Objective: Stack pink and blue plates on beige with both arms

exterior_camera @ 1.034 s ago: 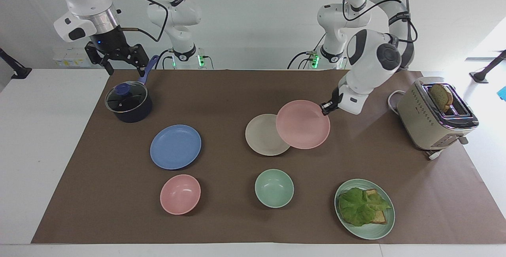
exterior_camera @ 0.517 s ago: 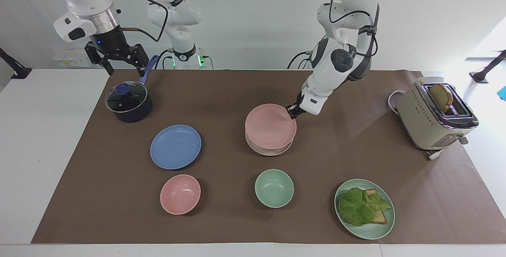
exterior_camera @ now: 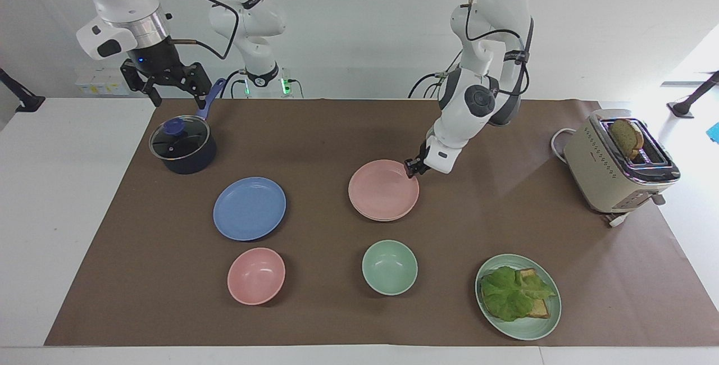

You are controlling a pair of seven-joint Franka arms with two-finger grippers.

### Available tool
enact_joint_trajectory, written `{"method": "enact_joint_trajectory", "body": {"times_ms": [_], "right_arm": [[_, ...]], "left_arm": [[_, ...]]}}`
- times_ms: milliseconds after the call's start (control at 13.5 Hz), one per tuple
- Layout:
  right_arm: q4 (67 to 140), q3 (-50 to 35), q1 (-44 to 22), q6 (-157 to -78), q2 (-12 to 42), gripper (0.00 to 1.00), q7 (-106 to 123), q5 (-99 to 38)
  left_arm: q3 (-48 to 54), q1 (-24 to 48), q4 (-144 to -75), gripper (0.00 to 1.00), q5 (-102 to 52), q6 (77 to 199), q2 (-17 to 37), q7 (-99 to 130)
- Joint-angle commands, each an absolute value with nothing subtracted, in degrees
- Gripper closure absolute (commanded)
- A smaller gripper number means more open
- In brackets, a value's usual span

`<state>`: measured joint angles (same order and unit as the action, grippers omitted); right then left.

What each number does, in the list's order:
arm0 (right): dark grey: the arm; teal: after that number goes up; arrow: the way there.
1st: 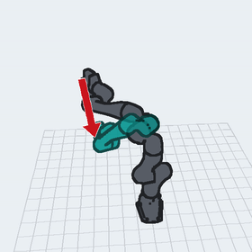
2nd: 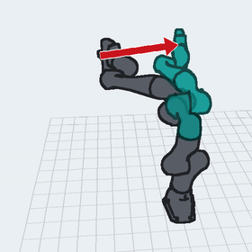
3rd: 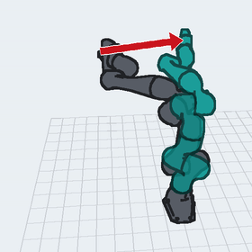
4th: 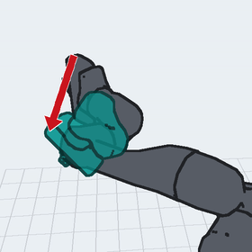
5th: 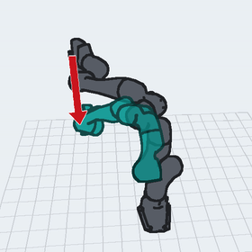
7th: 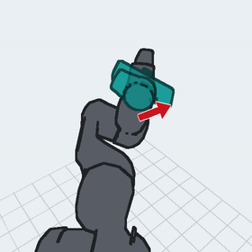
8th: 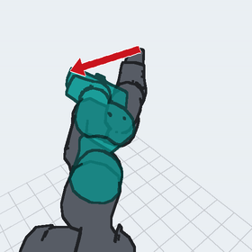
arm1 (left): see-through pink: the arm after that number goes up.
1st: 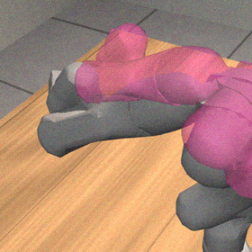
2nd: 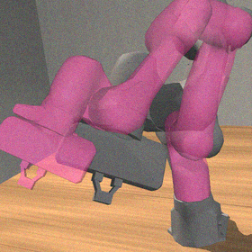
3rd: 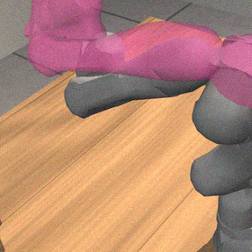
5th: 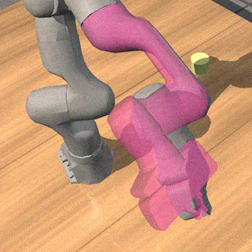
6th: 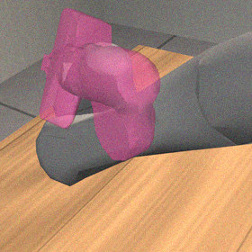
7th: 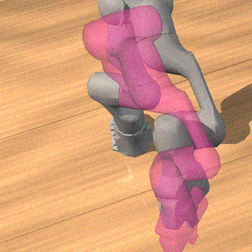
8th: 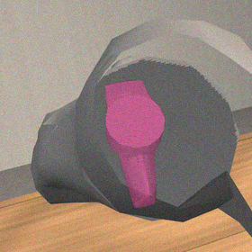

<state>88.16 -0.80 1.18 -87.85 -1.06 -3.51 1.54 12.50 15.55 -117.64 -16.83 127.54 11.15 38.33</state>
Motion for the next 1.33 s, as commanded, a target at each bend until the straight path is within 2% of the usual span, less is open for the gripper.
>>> {"method": "enact_joint_trajectory", "body": {"times_ms": [0, 148, 443, 665, 887, 961, 1256], "right_arm": [[89.5, -1.0, 1.7, -89.1, -2.2, 0.0, -1.9, 1.6], [90.4, -0.9, 1.8, -91.3, -2.0, 0.0, -2.3, 1.6], [95.0, -0.9, 1.8, -98.9, -1.5, 0.0, -2.4, 1.3], [98.3, -0.9, 1.8, -105.5, 2.3, 0.0, -2.1, 0.8], [99.7, -0.9, 2.2, -114.0, 9.2, 0.0, -1.4, 0.8], [101.8, -1.0, 2.2, -117.6, 10.0, 0.0, -1.4, 0.8], [111.1, -1.0, 2.2, -130.9, 11.8, 0.0, -1.3, 0.7]], "left_arm": [[11.2, 13.4, -114.0, 0.0, -14.9, 119.7, 8.2, 37.4], [11.2, 9.5, -107.7, 0.0, -9.6, 110.2, 7.1, 35.6], [10.8, 0.4, -105.6, 0.0, -9.0, 105.1, -0.2, 24.7], [10.5, -5.6, -96.4, 0.0, -3.4, 94.8, 0.3, 7.2], [9.9, -7.9, -90.2, 0.0, -0.4, 88.4, -0.5, -5.3], [9.9, -7.9, -88.4, 0.0, -0.3, 86.8, -0.9, -6.1], [10.2, -7.9, -88.3, 0.0, -0.7, 86.9, -1.8, -5.6]]}}
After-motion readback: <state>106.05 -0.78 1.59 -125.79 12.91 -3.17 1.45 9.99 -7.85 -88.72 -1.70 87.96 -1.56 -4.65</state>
